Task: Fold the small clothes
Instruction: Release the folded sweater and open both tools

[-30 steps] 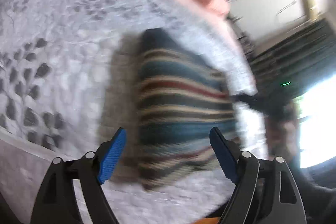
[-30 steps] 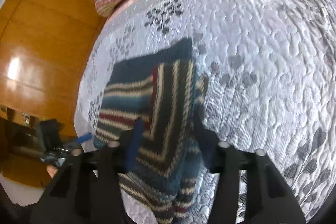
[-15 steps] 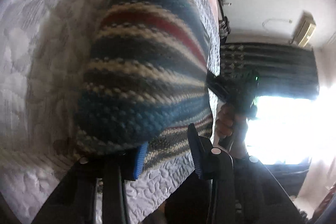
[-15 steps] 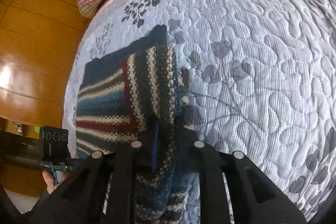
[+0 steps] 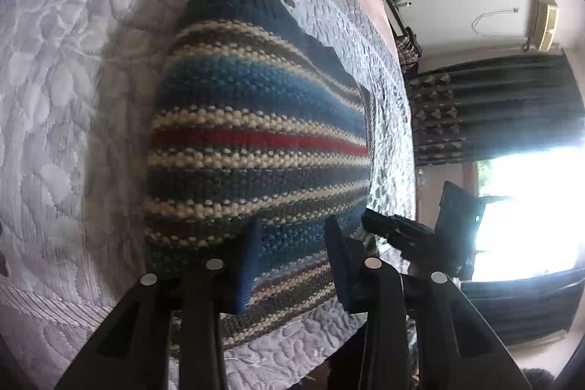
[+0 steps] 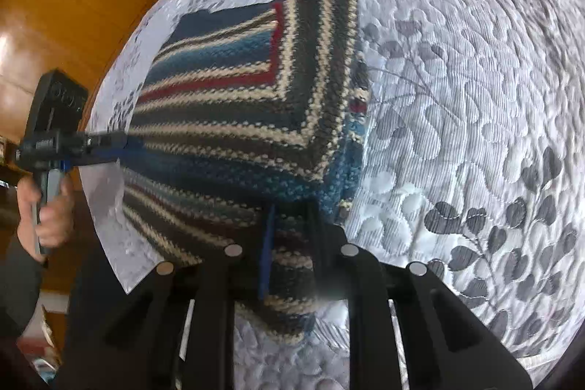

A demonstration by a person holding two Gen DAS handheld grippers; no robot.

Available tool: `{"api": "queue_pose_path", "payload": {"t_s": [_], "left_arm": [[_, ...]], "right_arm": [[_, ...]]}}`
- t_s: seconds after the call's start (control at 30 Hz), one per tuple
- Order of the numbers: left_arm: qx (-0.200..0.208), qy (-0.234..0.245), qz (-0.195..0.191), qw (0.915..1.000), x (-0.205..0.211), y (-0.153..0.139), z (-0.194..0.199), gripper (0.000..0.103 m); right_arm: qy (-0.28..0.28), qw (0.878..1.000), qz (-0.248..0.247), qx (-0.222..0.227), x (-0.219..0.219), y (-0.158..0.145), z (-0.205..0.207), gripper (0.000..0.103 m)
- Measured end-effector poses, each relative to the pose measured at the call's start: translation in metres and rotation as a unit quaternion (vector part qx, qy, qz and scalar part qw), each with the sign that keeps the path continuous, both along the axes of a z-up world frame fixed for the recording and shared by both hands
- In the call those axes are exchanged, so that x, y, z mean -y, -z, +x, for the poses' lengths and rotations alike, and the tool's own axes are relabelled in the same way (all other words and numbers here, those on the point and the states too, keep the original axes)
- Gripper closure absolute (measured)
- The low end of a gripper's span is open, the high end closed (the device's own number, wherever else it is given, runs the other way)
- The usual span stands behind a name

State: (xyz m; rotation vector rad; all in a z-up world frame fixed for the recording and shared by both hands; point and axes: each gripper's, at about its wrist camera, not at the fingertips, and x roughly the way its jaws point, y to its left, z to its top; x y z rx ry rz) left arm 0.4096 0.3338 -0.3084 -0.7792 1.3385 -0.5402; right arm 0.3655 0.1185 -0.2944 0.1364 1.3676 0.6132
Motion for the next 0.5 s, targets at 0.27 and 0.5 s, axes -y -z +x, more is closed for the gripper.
{"api": "queue_pose_path", "payload": {"t_s": [0.27, 0.5], "left_arm": [[0.054, 0.039, 0.069, 0.9954, 0.024, -0.042, -0.037, 0.062], [0.018, 0.022, 0.145, 0.9891, 0.035, -0.008, -0.048, 0.059]], "right_arm": [[0.001, 0.999, -0.025, 0.035, 0.006, -0.047, -0.046, 0.086], [0.029, 0.996, -0.078, 0.012, 0.004, -0.013, -0.052, 0.087]]}}
